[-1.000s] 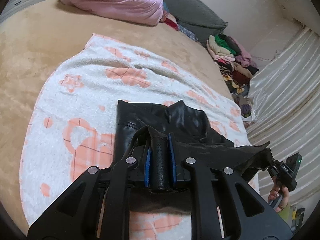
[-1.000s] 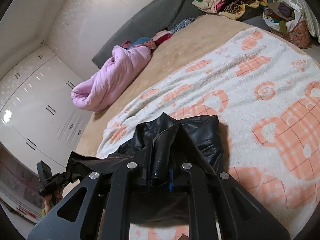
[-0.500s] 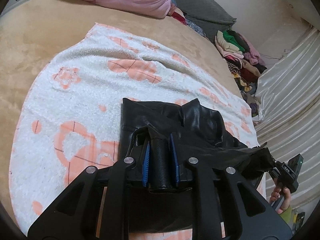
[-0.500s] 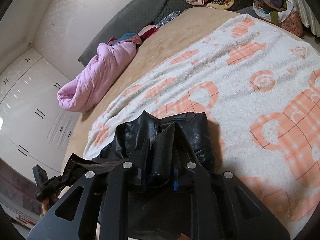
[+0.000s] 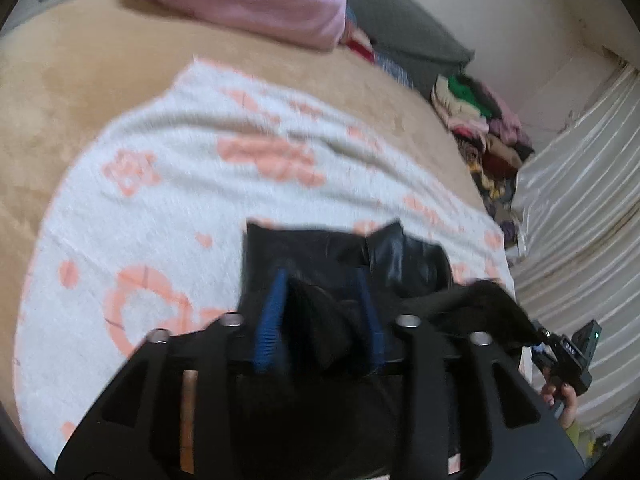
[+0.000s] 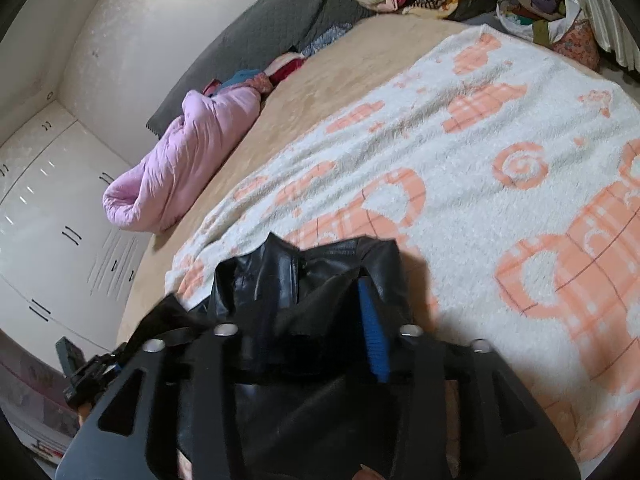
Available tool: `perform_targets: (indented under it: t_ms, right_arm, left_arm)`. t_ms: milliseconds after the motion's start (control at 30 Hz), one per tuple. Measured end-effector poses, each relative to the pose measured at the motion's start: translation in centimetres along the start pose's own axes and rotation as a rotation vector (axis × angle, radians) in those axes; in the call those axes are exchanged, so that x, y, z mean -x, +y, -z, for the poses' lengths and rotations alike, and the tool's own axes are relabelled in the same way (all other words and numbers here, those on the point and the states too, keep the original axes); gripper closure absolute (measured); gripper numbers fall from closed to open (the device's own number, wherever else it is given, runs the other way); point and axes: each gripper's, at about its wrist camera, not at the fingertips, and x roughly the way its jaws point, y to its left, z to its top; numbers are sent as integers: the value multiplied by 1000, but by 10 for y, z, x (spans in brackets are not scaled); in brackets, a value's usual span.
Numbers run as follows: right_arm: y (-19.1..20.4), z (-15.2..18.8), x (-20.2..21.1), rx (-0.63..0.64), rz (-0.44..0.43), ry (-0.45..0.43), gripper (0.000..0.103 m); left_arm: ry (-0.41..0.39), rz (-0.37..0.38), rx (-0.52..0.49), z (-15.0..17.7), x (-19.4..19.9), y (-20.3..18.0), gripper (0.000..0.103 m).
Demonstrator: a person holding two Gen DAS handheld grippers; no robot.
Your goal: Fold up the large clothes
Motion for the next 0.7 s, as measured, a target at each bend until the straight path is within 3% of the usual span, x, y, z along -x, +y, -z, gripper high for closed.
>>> perform_targets:
  t_ms: [233,500,567,633,667,700]
  right_arm:
    - [12,-1,5,170,93,-52,42]
    - [41,22,-47,499,283,45,41]
    - [40,23,-61,522,304,74,39]
    - [37,22,-71,526,315,97,39]
    - [35,21,-75,522,314,113,46]
    - [33,21,-78,511,316,123,63]
  left_arm:
    - [-28,-103,-130,-5,8,-10,71]
    - [101,-201,-265,16,-58,-9,69]
    - [101,-199,-283,18,-65,-11,65]
    - [90,-208,-311,17,-70,-15,68]
    - [88,-221,-329,17,-72,-18,82]
    - [88,-232,-346,17,-74,-20,88]
